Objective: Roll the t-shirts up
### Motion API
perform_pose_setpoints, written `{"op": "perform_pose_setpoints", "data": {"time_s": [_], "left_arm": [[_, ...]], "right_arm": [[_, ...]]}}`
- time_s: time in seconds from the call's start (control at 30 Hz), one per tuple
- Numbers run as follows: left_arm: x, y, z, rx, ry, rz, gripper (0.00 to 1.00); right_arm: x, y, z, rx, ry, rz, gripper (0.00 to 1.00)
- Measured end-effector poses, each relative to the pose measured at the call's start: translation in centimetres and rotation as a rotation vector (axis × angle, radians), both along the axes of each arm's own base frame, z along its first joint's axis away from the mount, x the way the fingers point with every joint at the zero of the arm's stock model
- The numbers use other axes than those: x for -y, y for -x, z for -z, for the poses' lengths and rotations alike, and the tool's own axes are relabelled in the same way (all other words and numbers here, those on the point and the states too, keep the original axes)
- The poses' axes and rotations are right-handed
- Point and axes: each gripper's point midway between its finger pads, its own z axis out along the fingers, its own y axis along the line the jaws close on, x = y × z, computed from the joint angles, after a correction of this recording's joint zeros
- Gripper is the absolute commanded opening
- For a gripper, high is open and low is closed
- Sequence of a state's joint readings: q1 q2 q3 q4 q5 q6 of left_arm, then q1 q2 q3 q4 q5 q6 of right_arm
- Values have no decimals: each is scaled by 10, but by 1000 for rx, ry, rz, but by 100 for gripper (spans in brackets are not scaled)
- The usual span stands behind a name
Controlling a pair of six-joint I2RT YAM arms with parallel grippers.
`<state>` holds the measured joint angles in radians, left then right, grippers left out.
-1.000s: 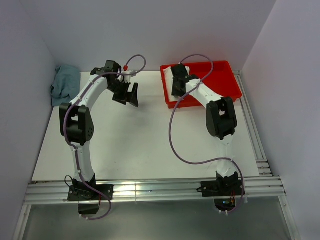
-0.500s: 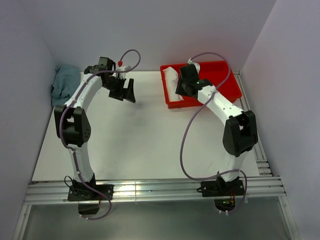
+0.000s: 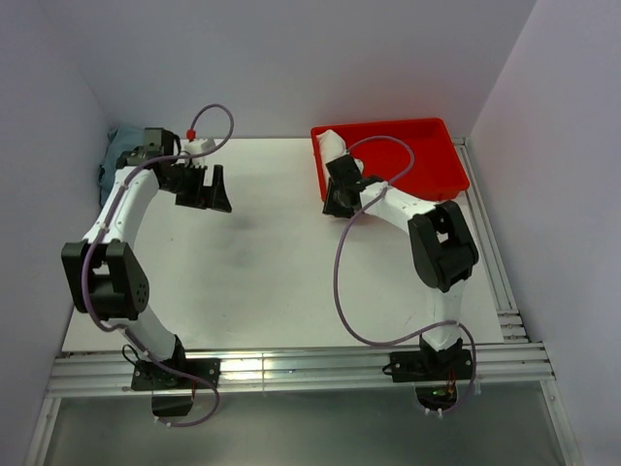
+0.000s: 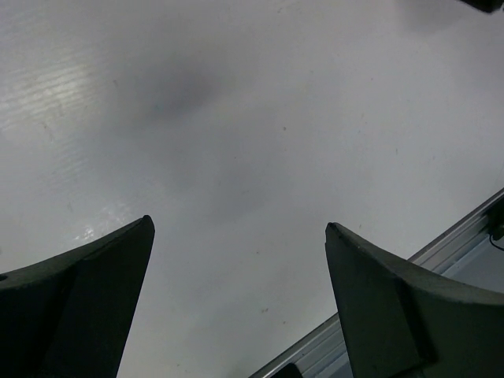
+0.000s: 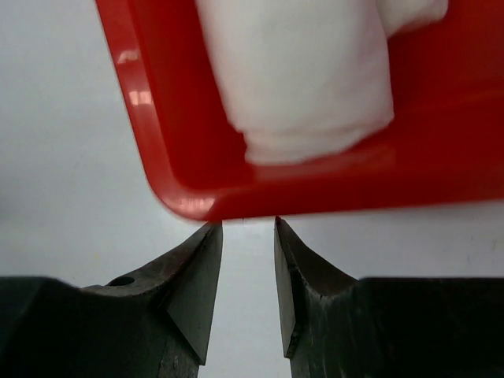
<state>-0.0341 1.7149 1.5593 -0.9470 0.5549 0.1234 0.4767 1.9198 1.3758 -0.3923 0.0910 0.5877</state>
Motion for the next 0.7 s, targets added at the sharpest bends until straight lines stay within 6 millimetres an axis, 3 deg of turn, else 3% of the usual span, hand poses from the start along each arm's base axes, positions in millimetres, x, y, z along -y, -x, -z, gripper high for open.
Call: {"op": "perform_pose_setpoints", "data": {"time_s": [0.13, 0.3, 0.43, 0.5, 0.57, 0.6, 0.7], "left_arm": [[-17, 23, -8, 47, -20, -28, 96], [-29, 46, -18, 106, -48, -52, 96], [-33, 55, -23, 140, -59, -64, 97], [-34, 58, -24, 146, -63, -67, 97], [-34, 59, -25, 158, -66, -71, 97], [-34, 61, -25, 160, -68, -73, 97], [-35, 67, -26, 181, -70, -81, 97]], "right_arm": [[2, -24, 9, 1, -15, 29, 40], [21, -44, 12, 19, -33, 86, 40], [28, -52, 5, 34, -66, 98, 50], [28, -46, 4, 51, -84, 92, 57], [31, -26, 2, 60, -107, 87, 65], [33, -10, -2, 64, -120, 83, 83], [40, 32, -23, 101, -161, 74, 96]]}}
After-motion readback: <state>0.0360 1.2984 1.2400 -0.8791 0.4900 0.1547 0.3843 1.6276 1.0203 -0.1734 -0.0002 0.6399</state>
